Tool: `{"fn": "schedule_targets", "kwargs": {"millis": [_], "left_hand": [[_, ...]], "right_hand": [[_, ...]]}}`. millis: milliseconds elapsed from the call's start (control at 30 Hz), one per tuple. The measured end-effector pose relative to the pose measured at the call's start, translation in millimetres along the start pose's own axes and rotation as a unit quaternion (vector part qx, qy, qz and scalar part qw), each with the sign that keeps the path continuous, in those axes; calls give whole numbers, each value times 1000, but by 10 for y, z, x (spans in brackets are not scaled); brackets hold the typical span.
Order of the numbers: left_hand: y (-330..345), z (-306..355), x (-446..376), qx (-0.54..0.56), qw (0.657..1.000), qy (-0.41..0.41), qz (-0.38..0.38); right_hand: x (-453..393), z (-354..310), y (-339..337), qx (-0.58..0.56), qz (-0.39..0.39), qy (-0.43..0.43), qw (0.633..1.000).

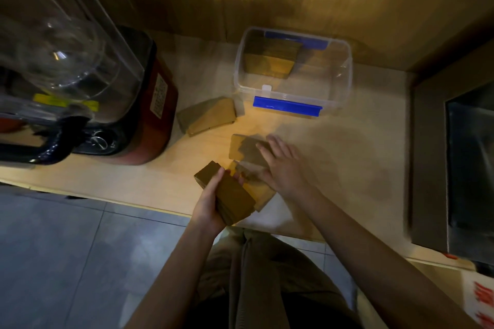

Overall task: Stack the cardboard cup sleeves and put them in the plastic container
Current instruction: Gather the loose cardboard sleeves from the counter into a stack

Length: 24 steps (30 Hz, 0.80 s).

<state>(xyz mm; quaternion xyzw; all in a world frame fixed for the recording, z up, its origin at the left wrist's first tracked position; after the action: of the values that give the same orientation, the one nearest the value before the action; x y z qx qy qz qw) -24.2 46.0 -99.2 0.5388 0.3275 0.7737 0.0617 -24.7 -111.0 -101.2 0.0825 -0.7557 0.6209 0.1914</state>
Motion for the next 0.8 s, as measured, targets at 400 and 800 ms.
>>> {"fn": "schedule_targets", "kwargs": {"millis": [400, 800], "left_hand": [[-39, -26, 61, 0, 1000, -5, 9], [-187, -31, 33, -21, 1000, -6, 3]], "right_hand": [[86, 59, 169, 6, 13, 46, 999], [513, -215, 256, -102, 49, 60, 992]]}}
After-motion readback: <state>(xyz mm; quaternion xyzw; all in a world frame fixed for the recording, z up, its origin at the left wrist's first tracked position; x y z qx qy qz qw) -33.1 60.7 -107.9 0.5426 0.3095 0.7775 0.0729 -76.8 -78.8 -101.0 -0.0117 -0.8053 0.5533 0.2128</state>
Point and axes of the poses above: each hand's wrist, its own x-axis away from the middle knuckle, its own y-axis out of the palm, z = x × y, the point moved 6 cm from there along -x, towards the middle knuckle, and after that the axes turned 10 degrees about x, right-handed, at the moved point
